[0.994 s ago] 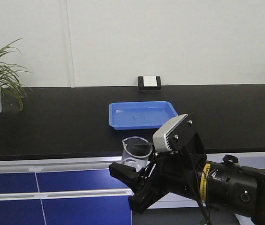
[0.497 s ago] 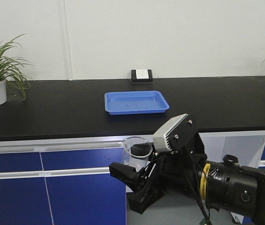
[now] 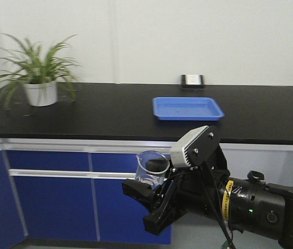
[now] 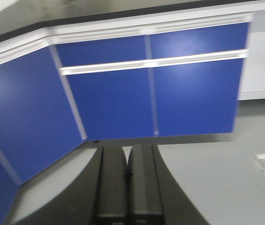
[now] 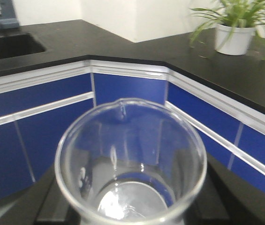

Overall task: Move beaker to silver tray on left bench
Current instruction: 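Hold the beaker while the base drives to the bench with the silver tray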

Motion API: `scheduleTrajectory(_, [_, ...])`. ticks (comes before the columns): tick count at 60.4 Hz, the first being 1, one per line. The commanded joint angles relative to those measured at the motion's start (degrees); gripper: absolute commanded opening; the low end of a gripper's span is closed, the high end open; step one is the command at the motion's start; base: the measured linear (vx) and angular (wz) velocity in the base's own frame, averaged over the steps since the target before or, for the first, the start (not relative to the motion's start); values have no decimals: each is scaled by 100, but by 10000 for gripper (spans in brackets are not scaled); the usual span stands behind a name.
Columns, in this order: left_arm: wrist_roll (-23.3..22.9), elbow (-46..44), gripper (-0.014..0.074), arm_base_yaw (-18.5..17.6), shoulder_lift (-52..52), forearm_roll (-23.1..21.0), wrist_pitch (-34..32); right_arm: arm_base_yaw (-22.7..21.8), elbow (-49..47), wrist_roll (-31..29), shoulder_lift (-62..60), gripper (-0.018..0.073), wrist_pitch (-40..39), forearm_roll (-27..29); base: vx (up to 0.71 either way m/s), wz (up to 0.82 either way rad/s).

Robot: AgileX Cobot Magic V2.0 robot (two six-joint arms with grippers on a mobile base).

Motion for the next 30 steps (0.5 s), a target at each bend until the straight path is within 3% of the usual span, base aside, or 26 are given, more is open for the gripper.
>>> scheduleTrajectory(1, [-7,113,1,-31,-44,-20,-432,-5,-198,-19,-192,-14,-231,176,-9,55])
scheduleTrajectory(13, [-7,113,1,-31,-44,-20,-432,-5,-198,-19,-192,-14,-237,176,-7,70])
scheduleTrajectory(30, [-7,113,1,-31,-44,-20,-432,-5,-198,-19,-192,-14,-236,171,-2,98])
